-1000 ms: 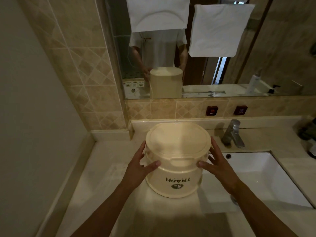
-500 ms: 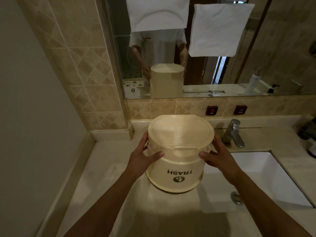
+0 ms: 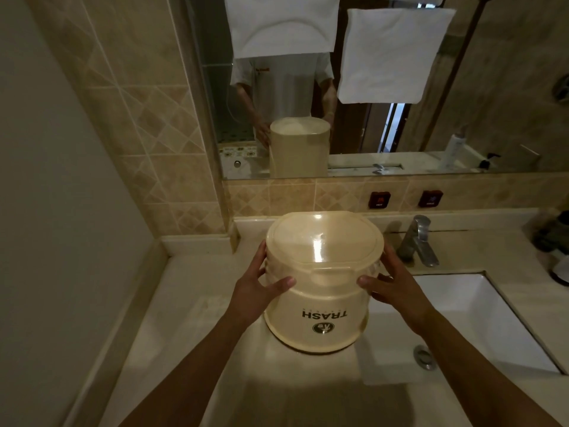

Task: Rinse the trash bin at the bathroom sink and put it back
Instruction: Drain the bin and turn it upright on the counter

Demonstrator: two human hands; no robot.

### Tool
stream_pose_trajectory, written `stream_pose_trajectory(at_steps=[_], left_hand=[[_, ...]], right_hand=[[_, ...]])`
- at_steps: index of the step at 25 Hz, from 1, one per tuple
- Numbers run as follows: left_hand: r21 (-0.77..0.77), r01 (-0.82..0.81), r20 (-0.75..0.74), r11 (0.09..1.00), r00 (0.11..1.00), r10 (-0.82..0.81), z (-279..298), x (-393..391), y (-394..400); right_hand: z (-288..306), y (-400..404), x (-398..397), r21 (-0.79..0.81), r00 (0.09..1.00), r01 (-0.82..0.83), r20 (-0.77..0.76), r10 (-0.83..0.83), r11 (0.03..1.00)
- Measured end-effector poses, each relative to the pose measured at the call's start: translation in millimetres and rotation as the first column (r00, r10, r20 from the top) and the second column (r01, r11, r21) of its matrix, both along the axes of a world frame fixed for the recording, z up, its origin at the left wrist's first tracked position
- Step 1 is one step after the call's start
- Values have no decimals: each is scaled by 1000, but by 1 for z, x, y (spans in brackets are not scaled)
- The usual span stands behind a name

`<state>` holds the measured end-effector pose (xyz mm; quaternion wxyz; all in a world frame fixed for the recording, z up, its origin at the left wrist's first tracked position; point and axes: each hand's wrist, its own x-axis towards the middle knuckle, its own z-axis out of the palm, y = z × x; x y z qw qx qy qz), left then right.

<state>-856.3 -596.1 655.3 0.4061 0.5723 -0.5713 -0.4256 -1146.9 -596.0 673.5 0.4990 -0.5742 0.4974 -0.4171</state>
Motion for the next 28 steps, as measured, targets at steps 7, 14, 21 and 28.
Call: stream_pose_trajectory(at_steps=[7,14,21,28], left_hand=[[8,9,-20,1000,1000,-9,-8,-1,5],[10,7,0,1000,1000,-7,-11,1,10],[0,-12,-2,1000,1000,12,-15,0,16],[-4,-22,-18,1000,1000,22,-18,-1,21]], right_hand=[[-6,3,1,13,1000,-9,-22,9,1000],[-12,7,1,51,1000,11,0,-11,999],[-14,11,2,47,999,31,-15,-30,998],[-22,12,-3,24,999,32,-16,-31,999]])
